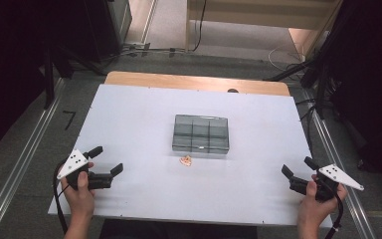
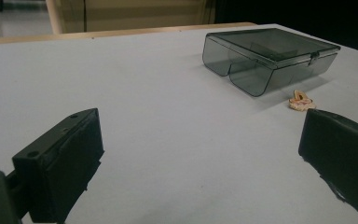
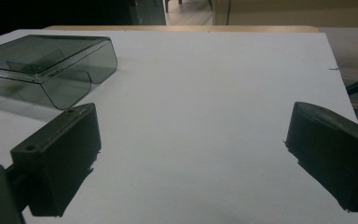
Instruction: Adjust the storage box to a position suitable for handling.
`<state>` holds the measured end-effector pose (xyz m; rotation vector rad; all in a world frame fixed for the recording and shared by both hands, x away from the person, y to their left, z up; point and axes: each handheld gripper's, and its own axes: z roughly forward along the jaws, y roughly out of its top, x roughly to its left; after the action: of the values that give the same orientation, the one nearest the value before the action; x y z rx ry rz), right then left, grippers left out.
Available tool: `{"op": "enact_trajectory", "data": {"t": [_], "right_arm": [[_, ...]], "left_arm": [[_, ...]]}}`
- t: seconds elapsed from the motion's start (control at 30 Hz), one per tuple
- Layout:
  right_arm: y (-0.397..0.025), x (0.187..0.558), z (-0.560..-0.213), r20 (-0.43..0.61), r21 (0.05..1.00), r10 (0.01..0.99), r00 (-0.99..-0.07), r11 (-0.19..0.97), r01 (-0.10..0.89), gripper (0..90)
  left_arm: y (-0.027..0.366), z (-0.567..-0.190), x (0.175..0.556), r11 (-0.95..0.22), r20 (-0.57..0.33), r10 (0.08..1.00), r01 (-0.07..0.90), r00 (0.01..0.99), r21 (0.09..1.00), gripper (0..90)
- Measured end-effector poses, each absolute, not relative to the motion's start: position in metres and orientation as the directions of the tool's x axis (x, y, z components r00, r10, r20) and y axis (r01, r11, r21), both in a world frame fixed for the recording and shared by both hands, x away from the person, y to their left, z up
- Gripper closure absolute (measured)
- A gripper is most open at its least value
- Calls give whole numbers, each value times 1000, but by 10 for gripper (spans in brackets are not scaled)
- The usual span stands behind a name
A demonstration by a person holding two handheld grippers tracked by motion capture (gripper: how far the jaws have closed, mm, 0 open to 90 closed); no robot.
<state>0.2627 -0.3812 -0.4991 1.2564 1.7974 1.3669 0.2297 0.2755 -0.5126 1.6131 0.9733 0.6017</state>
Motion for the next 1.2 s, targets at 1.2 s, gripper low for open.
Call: {"op": "enact_trajectory", "data": {"t": [1.2], "right_arm": [[-256,316,-467,138,898,744,-654,185,400,37]], "left_arm": [[268,-513,232,-112,-70,834,293,547,950,0]]}}
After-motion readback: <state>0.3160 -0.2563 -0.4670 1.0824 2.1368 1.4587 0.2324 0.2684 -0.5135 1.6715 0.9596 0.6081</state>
